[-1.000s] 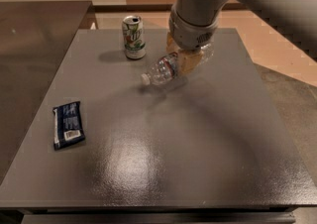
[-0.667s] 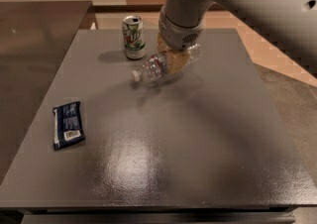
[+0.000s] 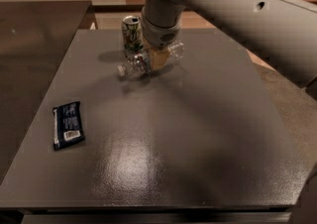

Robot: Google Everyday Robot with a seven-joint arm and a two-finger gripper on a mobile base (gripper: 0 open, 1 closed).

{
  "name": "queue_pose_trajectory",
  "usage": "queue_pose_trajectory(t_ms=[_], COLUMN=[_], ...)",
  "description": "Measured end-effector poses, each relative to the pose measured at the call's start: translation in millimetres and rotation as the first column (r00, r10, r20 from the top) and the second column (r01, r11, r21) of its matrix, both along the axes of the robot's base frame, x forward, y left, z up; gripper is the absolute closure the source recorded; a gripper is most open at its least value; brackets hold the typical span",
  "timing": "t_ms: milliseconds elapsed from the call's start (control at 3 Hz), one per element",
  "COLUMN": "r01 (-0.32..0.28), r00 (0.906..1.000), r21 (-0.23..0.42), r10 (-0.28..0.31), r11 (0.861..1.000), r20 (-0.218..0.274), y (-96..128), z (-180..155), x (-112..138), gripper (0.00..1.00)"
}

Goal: Move water bottle near 7up can

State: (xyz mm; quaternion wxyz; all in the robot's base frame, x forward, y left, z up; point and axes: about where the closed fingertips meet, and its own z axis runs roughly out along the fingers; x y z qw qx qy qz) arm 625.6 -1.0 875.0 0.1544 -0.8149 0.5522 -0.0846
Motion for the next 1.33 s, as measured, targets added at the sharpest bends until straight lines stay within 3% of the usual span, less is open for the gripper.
queue_pose_trajectory(t_ms=[667, 1000, 1333], r01=[0.071, 0.069, 0.068], r00=[0.9971, 0.9972, 0.9973], r21=[0.013, 0.012, 0.011], r10=[-0.071, -0.069, -0.068], r11=[0.997, 0.998, 0.998], r20=[0.029, 0.027, 0.025], y=[16, 17, 17], z=[1, -1, -2], x=[33, 33, 33], gripper=[0.36, 0.13, 0.00])
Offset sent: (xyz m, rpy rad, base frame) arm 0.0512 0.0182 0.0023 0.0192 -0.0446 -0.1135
